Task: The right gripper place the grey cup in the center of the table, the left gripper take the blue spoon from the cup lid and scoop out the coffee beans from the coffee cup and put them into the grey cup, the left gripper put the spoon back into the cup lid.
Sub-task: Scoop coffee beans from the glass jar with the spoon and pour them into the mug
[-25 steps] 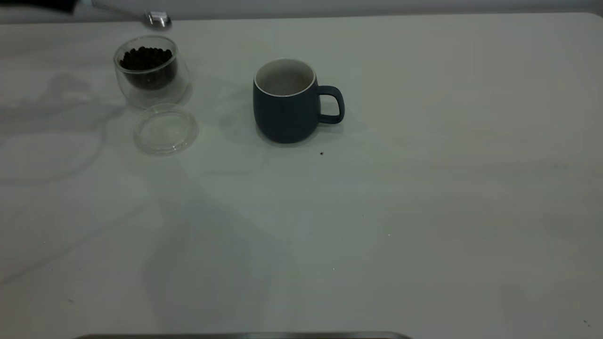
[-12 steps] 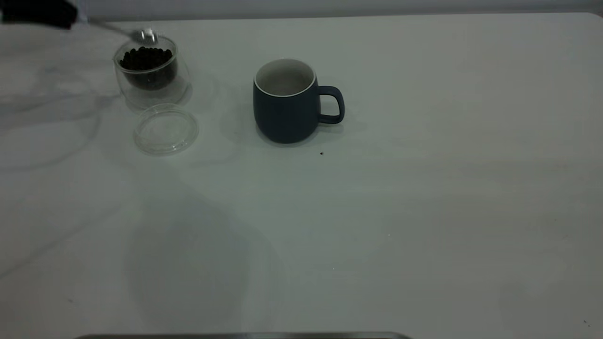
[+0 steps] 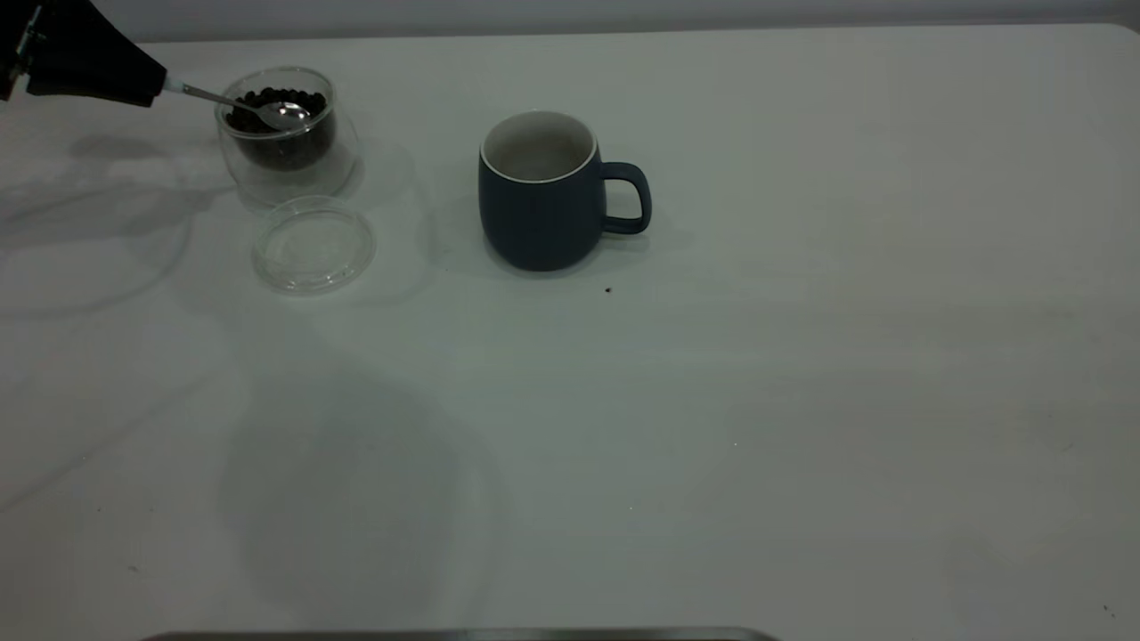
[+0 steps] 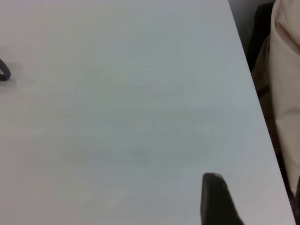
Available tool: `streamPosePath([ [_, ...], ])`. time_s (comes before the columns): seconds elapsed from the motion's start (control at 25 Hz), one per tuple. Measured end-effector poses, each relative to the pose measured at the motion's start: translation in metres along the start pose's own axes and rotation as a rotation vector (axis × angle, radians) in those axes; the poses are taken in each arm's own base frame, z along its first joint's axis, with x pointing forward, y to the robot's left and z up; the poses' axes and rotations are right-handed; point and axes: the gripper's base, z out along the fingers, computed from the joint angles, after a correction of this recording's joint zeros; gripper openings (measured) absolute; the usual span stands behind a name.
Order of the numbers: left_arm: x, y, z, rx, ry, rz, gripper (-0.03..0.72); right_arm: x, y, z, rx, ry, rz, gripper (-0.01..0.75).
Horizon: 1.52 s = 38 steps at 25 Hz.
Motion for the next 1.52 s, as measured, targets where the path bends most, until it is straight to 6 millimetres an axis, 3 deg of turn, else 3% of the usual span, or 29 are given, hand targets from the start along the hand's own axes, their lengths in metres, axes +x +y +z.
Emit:
streamPosePath([
  [0.32,0.008,0.010,0.017,0.081,0.010,-0.071,0.126,0.000,0.000,0.000,0.000,0.000,0.000,0.362],
  [0.76,0.008,0.010,0.018,0.099,0.002,-0.081,0.126,0.000,0.000,0.000,0.000,0.000,0.000,0.362],
  [1.2,0.014,0.027,-0.005,0.118,-0.028,-0.132,0.126,0.000,0.000,0.000,0.000,0.000,0.000,0.362],
  [1.52,0.016,0.026,-0.008,0.149,-0.016,-0.140,0.126,0.000,0.000,0.000,0.000,0.000,0.000,0.362],
])
